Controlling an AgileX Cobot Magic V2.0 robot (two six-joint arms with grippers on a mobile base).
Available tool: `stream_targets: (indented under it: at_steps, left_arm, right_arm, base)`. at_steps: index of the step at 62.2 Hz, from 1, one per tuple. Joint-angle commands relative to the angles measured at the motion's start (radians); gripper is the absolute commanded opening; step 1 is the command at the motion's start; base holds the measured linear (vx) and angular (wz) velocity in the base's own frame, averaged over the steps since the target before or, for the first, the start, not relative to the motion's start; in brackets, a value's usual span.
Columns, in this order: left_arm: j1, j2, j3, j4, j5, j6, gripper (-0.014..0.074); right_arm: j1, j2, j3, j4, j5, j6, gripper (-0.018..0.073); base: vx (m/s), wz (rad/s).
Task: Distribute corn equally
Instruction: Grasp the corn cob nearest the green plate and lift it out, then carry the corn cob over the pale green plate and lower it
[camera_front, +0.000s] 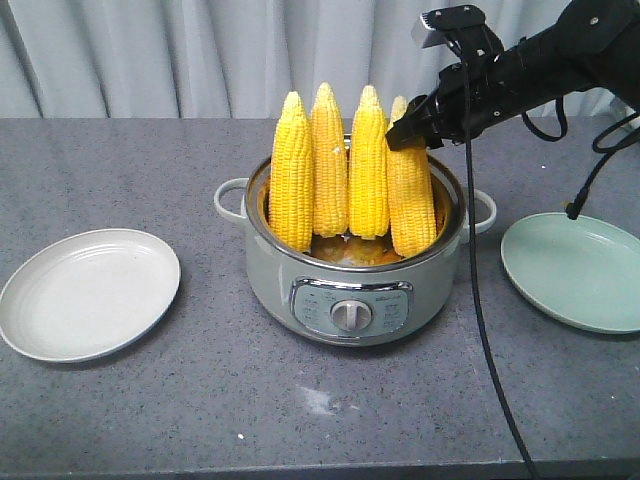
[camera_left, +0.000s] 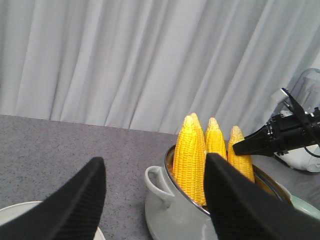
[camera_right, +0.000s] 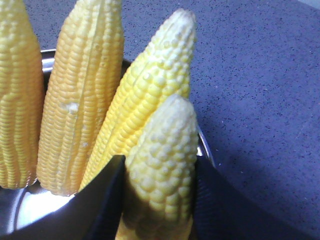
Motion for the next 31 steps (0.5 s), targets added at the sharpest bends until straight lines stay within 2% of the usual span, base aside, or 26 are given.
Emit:
stream_targets:
  at_steps: [1, 12, 19, 25, 31]
  left_arm:
    - [-0.008, 0.009, -0.035, -0.003, -0.075, -0.003, 0.0426]
    - [-0.008, 0.009, -0.035, -0.003, -0.075, -0.003, 0.0426]
    - [-0.008, 0.009, -0.035, -0.003, -0.075, -0.003, 0.0426]
    - [-0.008, 0.009, -0.035, -0.003, -0.075, -0.003, 0.0426]
    - [-0.008, 0.009, -0.035, -0.003, -0.075, -0.003, 0.0426]
  right_arm:
    - [-0.003, -0.071, -0.035, 0.027, -0.024, -0.006, -0.0016]
    - [-0.007, -0.185, -0.035, 0.027, -0.047, -0.006, -0.0008]
    - [-0.036, -0.307, -0.035, 0.029, -0.067, 0.010, -0.0007]
    - [-0.097, -0.407, -0.035, 0.025, -0.059, 0.044, -0.0006]
    - [-0.206, -0.490, -0.035, 0.022, -0.021, 0.078, -0.0006]
  base:
    - [0.00, 0.00]
    - [0.00, 0.00]
    - [0.00, 0.00]
    - [0.00, 0.00]
    - [0.00, 0.00]
